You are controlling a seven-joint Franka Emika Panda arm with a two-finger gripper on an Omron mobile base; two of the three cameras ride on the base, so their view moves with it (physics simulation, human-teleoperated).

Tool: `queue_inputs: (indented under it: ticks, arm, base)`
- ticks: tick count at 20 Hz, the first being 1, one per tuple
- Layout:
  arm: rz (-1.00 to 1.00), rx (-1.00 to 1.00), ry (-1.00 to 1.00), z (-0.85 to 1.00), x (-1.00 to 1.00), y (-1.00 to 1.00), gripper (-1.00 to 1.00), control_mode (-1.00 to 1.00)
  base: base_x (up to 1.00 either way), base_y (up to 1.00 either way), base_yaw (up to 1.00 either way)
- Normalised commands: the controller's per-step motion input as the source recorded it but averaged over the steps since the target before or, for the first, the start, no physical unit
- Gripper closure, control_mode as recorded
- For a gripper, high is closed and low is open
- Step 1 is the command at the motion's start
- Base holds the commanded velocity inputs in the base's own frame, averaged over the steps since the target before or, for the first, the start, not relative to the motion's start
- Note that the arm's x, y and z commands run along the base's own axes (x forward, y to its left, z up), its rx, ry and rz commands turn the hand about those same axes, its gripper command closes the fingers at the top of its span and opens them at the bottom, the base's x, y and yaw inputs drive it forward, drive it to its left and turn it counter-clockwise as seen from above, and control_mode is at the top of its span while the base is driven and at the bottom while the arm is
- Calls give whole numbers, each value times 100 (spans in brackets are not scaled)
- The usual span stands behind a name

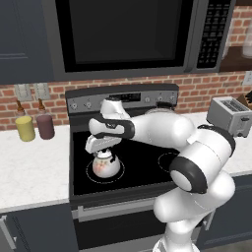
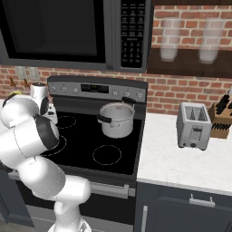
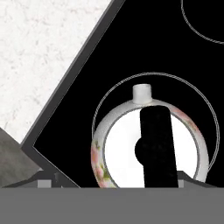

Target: Pick the kettle from the counter and place it on a stove burner. Then turn the burner on.

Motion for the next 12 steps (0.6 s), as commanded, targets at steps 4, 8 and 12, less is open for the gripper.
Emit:
queue_inputs:
  ticks: [4, 8, 12]
  arm:
    - [0, 0, 0, 6, -1, 0, -100, -100]
    - [0, 0, -1, 14, -18, 0, -100, -100]
    - [0, 0, 0, 13, -18, 0, -100, -100]
  base:
    - [0, 0, 0]
    - [0, 0, 0]
    - [0, 0, 0]
